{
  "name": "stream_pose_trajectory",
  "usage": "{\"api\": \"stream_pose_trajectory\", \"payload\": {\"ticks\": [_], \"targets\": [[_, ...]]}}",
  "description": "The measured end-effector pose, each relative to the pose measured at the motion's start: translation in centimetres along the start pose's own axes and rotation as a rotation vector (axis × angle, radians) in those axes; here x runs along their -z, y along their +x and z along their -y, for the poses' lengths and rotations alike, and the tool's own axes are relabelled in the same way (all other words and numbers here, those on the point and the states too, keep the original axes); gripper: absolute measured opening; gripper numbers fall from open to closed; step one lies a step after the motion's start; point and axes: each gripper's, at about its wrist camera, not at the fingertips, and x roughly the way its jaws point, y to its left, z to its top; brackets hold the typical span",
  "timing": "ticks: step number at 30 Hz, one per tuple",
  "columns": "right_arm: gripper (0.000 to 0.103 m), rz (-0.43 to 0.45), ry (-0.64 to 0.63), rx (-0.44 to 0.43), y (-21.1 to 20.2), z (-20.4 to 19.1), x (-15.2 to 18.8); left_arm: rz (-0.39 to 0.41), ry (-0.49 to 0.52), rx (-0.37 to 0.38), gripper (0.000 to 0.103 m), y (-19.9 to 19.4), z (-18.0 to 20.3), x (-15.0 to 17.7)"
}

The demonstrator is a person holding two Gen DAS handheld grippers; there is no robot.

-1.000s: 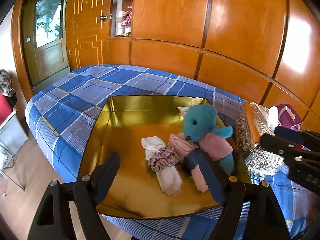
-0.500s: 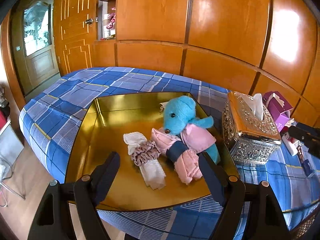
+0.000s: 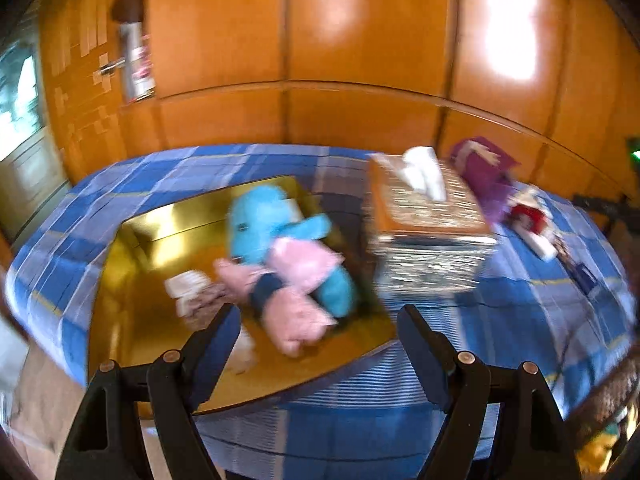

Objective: Organize soft objects
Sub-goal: 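Move both tools back toward the remaining soft items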

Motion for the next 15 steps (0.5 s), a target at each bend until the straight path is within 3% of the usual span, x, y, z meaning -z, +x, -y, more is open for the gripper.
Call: {"api": "stream_pose_trajectory", "payload": {"ticks": [6,8,10,15], "targets": [[0.049,-0.014,0.277,0.181,3.6,9.5,0.5,0.009,0.144,0.139,0.081,-0.4,4.9,-1.6],[0.049,-0.075,0.394,0.199,4.7,11.9,1.7,0.009,0.190,0.173,0.081,-0.4,6.7,-2.0],[0.049,-0.083,0.577,0.125,4.8,14.9,2.8,-0.006,0.236,0.219,0.081,0.0,9.1,-2.5],[0.049,-0.160,0.742,0.063,5.7,17.3,4.8,-0.060,0.336,0.313,0.080,1.4,15.1,-3.8]]}}
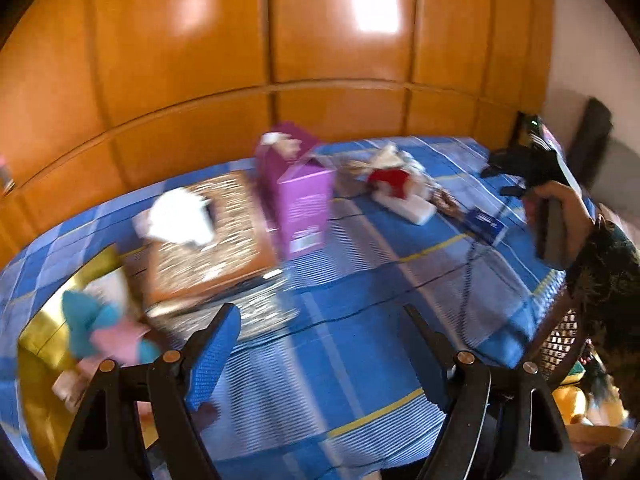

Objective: Organize soft objects
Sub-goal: 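Move both tools back toward the remaining soft items, then grasp the red-and-white sock with the left tool while the right tool grasps the beige mesh bundle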

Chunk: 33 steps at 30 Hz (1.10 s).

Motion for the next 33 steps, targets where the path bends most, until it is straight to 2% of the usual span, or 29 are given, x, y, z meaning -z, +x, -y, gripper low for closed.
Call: {"api": "stream_pose_trajectory", "payload": {"ticks": [3,6,8,12,20,24,33], "targets": [[0.049,-0.022,0.022,-0.018,0.3,0.4,0.1,-0.018,0.058,0.048,0.080,1.6,2.7,-2.2],[0.049,-0.030,0.035,-0.046,0.3,0.6,0.2,-0.039,0.087,0.095,0.075,4.0,5.3,-4.7],[0.049,-0.037,0.046,-0.063,0.3,0.6,0.3,-0.059,0.101,0.103,0.073,5.6,6.4,-5.8],[0.049,-0.047,0.067,-0.088,0.4,0.9,0.3,-0.107,0.066,0.134,0.071,9.7,8.3,-9.2],[0.050,-0.072,0.075,-0.149,0.5,0.7,0.2,-0.161,-0.018,0.097,0.069,17.2,9.0,-14.5],[0.050,-0.079,0.072,-0.173,0.6,0.4,0.3,-0.177,-0.064,0.056,0.069,21.3,9.0,-16.7],[0.050,-0.116,0.075,-0.216,1.3,0.1,0.4,-0.271,-0.095,0.003,0.068,29.1,9.6,-18.2]]}}
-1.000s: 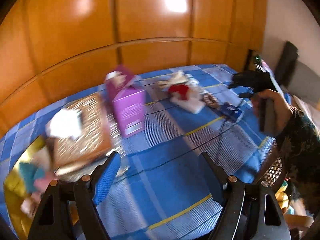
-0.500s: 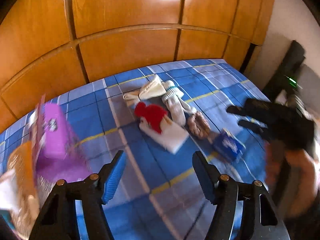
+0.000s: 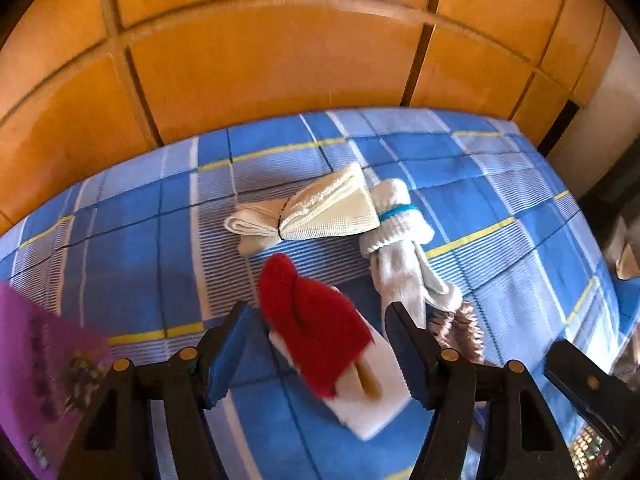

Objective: Organize soft objects
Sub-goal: 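Grasp the red-and-white sock with the left tool while the right tool grasps the beige mesh bundle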

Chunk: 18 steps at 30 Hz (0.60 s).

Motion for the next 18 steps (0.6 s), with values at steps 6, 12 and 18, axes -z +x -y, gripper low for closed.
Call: {"api": "stream_pose_trajectory", "payload": {"ticks": [6,12,18], "targets": [[0.050,0.002,-0.002,-0.015,0.0,-0.1,0.0,0.031,-0.008,0.056,0.024,0.0,-0.9,0.6],[0.050,-0.005,-0.002,-0.017,0.1,-0.1,0.1,0.098,0.022,0.104,0.024,-4.7,-1.8,4.1],[0.050,-0.010,-0.014,0.009,0.1,-0.2,0.3,0.075,0.115,0.110,0.024,-7.2,-2.1,11.2]]}}
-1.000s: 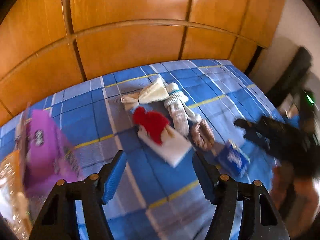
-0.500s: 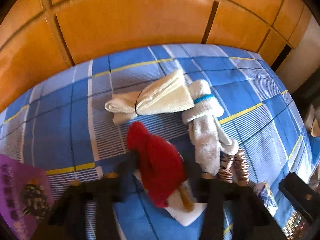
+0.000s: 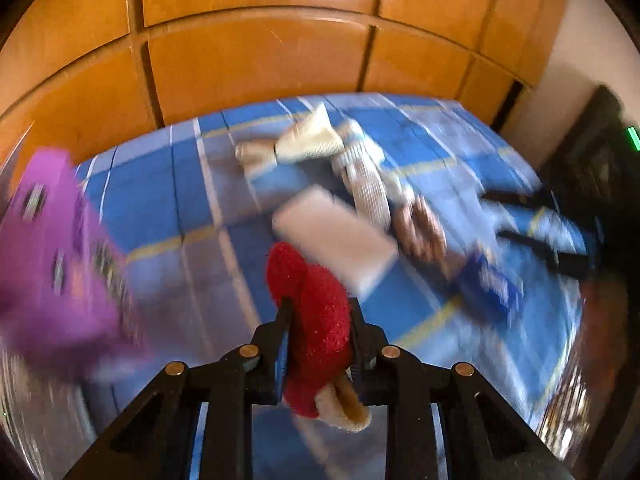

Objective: Organize soft objects
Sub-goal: 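Grasp the red-and-white sock with the left tool while the right tool grasps the beige mesh bundle, then carry the red sock into the gold tray and open the left tool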

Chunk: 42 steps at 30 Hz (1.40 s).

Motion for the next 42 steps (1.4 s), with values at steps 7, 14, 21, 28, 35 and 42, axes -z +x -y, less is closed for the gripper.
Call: {"api": "stream_pose_trajectory", "payload": {"ticks": [7,14,21,28,35,42], "targets": [[0.050,-0.045,-0.077,-0.001,0.8,-1.3,0.7,-0.004,-0.010,-0.030,0.024,-2.6,-3.6,8.4],[0.050,-0.089,-0.541,0.020,1.8,-9.3,3.1,0.036,-0.069,0.003,0.024,-3.5,-6.3,10.6],[0.059,0.006,-1.241,0.225,4.4,-18.1,4.5,0.056,-0.105,0.066,0.024,-3.5,-7.5,11.1],[0.073,-0.063,-1.808,0.509,11.9,-20.1,7.2,0.078,-0.128,0.091,0.024,-3.9,-8.0,11.6],[0.069,-0.136,-1.888,0.644,18.8,-20.2,7.0,0.082,-0.137,0.108,0.024,-4.0,-8.4,11.8],[0.015,-0.155,-1.622,0.538,17.9,-21.2,3.9,0.090,-0.139,0.110,0.024,-4.3,-8.6,12.1]]}}
